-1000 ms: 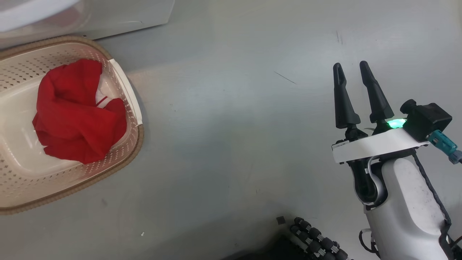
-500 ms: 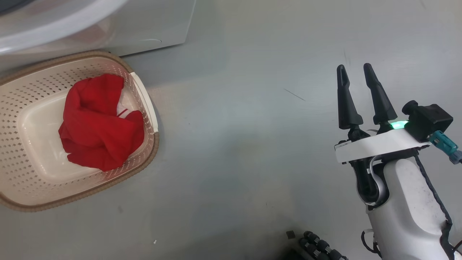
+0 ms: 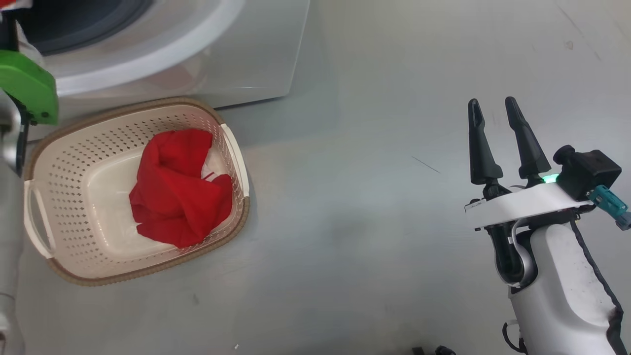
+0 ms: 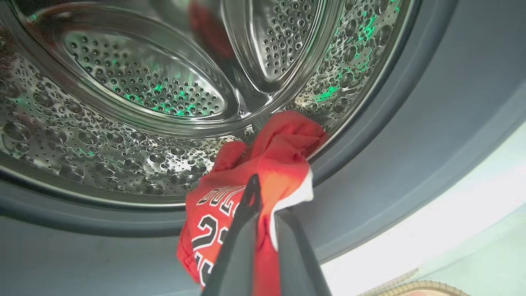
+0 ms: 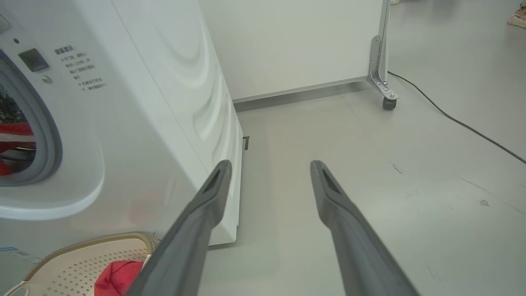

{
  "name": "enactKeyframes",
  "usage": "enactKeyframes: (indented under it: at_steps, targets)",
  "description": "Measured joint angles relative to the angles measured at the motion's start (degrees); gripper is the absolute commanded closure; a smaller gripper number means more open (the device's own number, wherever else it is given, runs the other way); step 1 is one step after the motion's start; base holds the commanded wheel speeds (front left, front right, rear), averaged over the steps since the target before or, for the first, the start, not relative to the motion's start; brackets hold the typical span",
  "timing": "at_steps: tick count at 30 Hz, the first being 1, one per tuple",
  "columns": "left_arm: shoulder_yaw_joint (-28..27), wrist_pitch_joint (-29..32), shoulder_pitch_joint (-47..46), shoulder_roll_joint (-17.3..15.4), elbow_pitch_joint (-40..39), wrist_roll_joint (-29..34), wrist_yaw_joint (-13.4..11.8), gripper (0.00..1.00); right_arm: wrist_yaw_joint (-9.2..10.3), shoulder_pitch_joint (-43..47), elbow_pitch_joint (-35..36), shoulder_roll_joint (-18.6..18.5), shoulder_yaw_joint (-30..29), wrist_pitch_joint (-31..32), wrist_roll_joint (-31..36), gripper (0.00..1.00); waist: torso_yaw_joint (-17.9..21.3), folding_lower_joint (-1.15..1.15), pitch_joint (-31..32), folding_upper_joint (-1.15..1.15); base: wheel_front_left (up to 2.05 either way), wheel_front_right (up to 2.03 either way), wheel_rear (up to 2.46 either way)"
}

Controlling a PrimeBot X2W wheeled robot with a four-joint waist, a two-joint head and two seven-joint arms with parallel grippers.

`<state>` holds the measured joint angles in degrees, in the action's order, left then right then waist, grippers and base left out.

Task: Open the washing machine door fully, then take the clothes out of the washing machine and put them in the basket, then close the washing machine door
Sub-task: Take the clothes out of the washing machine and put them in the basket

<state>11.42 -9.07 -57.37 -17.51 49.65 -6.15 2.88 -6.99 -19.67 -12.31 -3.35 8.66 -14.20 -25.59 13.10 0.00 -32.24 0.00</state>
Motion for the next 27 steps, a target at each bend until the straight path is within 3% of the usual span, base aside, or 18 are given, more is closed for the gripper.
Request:
enactKeyframes:
  at_steps: [14, 27]
  targets:
    - [2.8, -4.7, 8.8, 3.6, -0.5, -0.5, 1.5, 1.00, 0.00, 3.1, -0.5, -0.8, -0.1, 0.0, 0.2, 0.00, -4.8, 0.00, 7.2, 0.00, 0.00, 0.00, 0.00]
    - [2.4, -5.4, 16.3, 6.2, -6.8, -2.9, 1.6, 1.00, 0.00, 6.2, -1.2, -1.2, 0.1, 0.0, 0.5, 0.00, -7.9, 0.00, 13.6, 0.00, 0.00, 0.00, 0.00]
